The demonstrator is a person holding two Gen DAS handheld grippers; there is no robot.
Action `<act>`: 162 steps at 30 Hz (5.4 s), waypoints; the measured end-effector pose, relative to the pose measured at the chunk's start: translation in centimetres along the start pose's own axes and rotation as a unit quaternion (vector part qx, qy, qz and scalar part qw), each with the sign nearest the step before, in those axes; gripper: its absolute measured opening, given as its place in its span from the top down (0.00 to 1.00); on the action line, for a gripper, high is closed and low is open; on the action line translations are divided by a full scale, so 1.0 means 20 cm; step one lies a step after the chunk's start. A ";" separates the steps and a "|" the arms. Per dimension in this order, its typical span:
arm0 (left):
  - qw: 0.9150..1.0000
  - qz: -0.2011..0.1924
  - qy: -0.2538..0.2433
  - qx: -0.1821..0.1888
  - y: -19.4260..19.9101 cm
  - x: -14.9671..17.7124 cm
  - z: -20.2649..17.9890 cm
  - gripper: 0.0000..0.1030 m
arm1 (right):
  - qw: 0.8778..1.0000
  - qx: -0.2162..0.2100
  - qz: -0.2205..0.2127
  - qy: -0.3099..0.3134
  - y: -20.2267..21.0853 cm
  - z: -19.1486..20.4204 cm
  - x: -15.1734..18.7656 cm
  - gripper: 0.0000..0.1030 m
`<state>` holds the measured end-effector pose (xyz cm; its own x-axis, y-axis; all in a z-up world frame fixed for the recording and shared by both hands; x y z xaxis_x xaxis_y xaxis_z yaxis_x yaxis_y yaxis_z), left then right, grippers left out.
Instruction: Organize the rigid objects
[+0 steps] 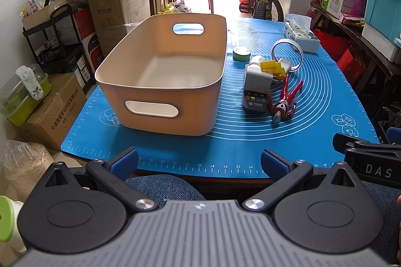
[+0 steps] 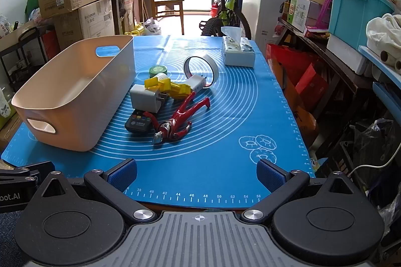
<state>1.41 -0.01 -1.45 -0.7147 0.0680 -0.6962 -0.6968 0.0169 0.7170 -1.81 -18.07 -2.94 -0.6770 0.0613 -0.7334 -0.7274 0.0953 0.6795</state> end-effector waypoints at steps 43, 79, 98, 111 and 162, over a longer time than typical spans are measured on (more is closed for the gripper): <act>0.995 -0.014 0.050 -0.086 -0.32 -0.53 0.57 0.01 | 1.000 -0.003 0.005 -0.014 -0.47 0.13 -0.44 0.04; 0.992 0.100 0.056 -0.048 -0.73 -0.53 0.74 0.86 | 0.990 0.036 0.125 -0.052 -1.04 0.17 -0.37 0.55; 0.993 0.095 0.066 -0.037 -0.73 -0.53 0.76 0.88 | 0.993 0.054 0.041 -0.092 -0.79 0.07 -0.46 0.58; 0.993 0.094 0.069 -0.036 -0.73 -0.53 0.76 0.88 | 0.993 -0.039 -0.098 -0.061 -0.47 0.34 -0.89 0.58; 0.993 0.089 0.069 -0.039 -0.74 -0.53 0.75 0.88 | 0.997 -0.076 -0.007 -0.018 -0.68 0.52 -0.86 0.34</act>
<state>20.24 14.01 -4.07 -0.8243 -0.0744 -0.5612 -0.5580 -0.0603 0.8277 20.99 -10.20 0.21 -0.6641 0.0966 -0.7414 -0.7473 -0.0551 0.6622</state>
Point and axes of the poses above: each gripper's, at about its wrist camera, not at the fingertips, and y roughly against the way its jaws point, z to its left, x to its underside, the point moved 2 cm from there along -y, roughly the way its jaws point, and after that the axes turned 1 degree about x, right-handed, at the moved point
